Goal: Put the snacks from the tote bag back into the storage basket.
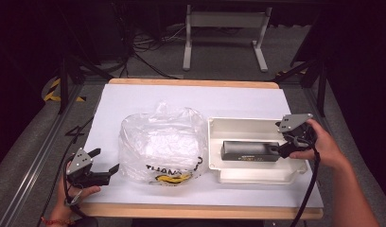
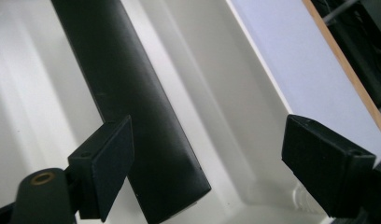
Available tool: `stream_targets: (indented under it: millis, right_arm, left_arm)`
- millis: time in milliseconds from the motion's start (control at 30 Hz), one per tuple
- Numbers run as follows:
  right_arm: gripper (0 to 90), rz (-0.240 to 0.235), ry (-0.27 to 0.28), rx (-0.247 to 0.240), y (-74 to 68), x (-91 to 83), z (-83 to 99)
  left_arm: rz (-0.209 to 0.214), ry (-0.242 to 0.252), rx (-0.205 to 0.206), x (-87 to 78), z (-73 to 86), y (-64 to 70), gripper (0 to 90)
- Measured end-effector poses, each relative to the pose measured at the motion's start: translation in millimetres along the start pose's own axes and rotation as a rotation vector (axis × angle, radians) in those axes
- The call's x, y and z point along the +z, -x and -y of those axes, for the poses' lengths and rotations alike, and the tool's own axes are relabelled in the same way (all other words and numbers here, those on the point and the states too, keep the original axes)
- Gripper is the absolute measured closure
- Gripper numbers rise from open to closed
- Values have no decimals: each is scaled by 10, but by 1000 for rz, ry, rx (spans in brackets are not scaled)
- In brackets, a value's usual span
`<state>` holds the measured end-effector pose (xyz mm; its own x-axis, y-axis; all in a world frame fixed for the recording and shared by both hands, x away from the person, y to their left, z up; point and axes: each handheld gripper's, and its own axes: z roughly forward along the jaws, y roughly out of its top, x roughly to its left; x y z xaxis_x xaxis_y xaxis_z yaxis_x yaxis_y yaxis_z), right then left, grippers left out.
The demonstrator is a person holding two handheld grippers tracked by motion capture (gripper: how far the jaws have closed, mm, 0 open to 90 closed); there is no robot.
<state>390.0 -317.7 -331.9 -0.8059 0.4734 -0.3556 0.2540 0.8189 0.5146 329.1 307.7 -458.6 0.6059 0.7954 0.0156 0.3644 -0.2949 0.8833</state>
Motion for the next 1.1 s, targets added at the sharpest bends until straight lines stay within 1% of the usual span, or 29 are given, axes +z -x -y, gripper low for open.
stream_targets:
  millis: [100, 167, 200, 267, 333, 433, 500, 567, 633, 733, 767, 900, 1100]
  right_arm:
    - [164, 13, 4, 13, -8, -14, 10]
    - [158, 39, 8, 31, -17, -33, 31]
    - [154, 42, 10, 38, -21, -40, 40]
    - [145, 62, 16, 61, -32, -61, 58]
    - [136, 71, 19, 67, -36, -73, 65]
    - [133, 95, 39, 102, -59, -112, 95]
    - [129, 112, 45, 116, -76, -124, 115]
    - [127, 113, 55, 133, -87, -143, 142]
    - [123, 134, 53, 148, -100, -159, 164]
    - [119, 135, 63, 161, -114, -189, 188]
    - [115, 143, 67, 162, -128, -210, 205]
    - [115, 151, 77, 177, -155, -249, 249]
    - [110, 157, 81, 198, -183, -276, 312]
  left_arm:
    - [0, 1, 0, -2, 1, 0, 79]
    - [0, 2, 0, -2, 1, 1, 79]
    - [1, 4, 0, -3, 2, 0, 79]
    - [2, 4, 1, -4, 2, 0, 79]
    - [2, 5, -1, -4, 2, 0, 80]
    - [2, 7, -3, -6, 4, 1, 79]
    - [2, 7, -3, -6, 3, 0, 79]
    - [2, 7, -3, -6, 4, 1, 79]
    - [1, 9, -2, -7, 4, 2, 79]
    - [1, 10, 0, -8, 4, 2, 79]
    - [1, 10, 1, -8, 5, 2, 80]
    - [0, 10, 2, -8, 4, 4, 80]
    - [0, 11, 1, -9, 5, 3, 80]
